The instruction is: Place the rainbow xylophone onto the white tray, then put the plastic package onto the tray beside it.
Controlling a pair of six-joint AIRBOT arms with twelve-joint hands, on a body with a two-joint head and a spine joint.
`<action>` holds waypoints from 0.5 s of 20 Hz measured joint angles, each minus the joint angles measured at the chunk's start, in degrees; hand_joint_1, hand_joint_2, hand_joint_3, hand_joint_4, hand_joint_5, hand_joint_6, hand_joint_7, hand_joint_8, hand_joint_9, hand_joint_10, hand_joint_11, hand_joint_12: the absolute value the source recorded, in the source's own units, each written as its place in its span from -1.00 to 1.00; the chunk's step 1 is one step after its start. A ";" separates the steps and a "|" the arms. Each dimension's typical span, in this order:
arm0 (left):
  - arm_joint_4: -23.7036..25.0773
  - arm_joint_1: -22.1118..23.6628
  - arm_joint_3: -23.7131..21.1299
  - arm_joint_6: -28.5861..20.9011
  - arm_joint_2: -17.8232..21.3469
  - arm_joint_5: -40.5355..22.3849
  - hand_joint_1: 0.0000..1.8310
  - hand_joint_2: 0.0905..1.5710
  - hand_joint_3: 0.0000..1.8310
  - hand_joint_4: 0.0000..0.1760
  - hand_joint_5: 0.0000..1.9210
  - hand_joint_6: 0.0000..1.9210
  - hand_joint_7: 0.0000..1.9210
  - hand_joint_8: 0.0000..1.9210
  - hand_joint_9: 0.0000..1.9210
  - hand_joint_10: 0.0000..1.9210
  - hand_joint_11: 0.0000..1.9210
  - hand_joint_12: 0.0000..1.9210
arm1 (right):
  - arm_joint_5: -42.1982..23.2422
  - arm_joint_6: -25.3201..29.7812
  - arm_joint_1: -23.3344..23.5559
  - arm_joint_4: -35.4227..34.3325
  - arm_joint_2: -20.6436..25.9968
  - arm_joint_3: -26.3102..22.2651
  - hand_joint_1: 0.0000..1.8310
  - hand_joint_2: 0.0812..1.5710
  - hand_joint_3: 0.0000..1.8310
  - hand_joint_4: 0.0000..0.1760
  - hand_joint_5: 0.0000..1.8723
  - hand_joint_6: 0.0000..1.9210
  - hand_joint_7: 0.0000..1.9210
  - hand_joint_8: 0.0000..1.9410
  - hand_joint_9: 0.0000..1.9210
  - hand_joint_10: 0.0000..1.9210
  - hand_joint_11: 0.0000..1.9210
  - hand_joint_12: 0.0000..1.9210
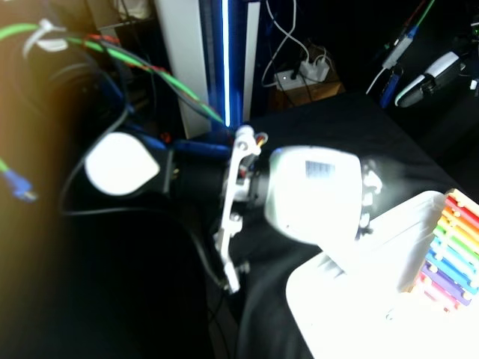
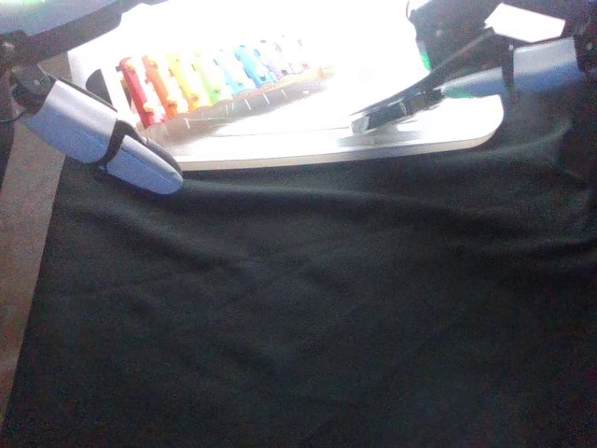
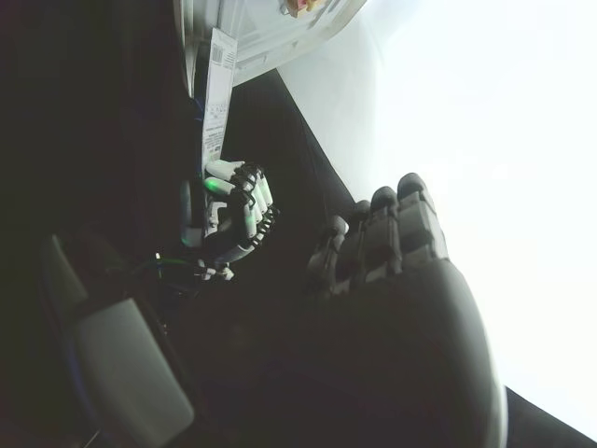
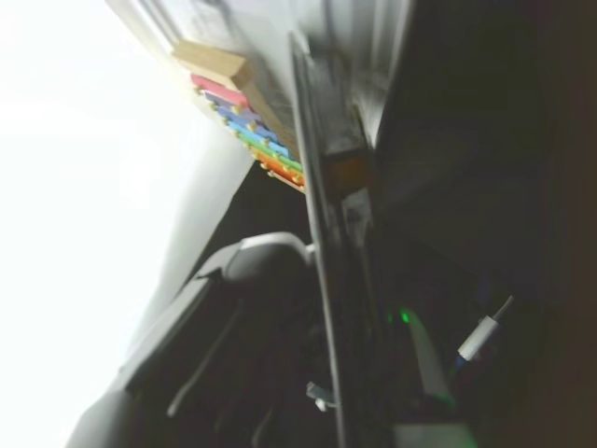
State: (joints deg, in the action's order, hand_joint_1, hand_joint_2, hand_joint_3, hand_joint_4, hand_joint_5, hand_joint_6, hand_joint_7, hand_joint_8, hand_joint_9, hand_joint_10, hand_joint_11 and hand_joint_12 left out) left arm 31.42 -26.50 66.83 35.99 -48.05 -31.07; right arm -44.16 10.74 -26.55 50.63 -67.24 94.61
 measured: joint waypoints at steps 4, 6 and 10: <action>0.02 0.00 0.00 0.00 -0.02 0.13 -0.31 -0.21 -1.00 -1.00 -1.00 -1.00 -1.00 -1.00 -1.00 -1.00 -1.00 -1.00 | 2.10 -0.09 2.89 0.70 -1.86 1.99 0.22 0.54 -1.00 -1.00 -0.18 0.34 0.46 -0.86 0.48 -0.27 0.30 0.35; 0.07 0.00 0.00 0.00 -0.02 0.02 -0.22 -0.21 -1.00 -1.00 -1.00 -1.00 -1.00 -1.00 -1.00 -1.00 -1.00 -1.00 | 4.22 -0.22 4.61 1.20 -3.13 3.02 0.34 0.48 -1.00 -1.00 -0.16 0.14 0.12 0.05 0.24 0.14 0.12 0.66; -0.07 0.00 0.02 0.00 -0.33 0.04 -0.19 -0.21 -1.00 -1.00 -1.00 -1.00 -1.00 -1.00 -1.00 -1.00 -1.00 -1.00 | 8.85 -0.44 9.66 6.99 -3.19 3.50 0.36 0.50 -1.00 -1.00 -0.23 0.19 -0.01 0.30 0.28 0.00 0.17 0.52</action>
State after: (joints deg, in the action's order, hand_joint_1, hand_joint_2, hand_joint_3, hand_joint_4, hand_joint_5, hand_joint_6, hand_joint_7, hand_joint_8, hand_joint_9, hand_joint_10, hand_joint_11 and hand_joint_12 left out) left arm 31.35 -26.50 66.85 35.99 -48.38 -31.03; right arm -35.31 10.31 -16.88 57.63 -70.43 98.10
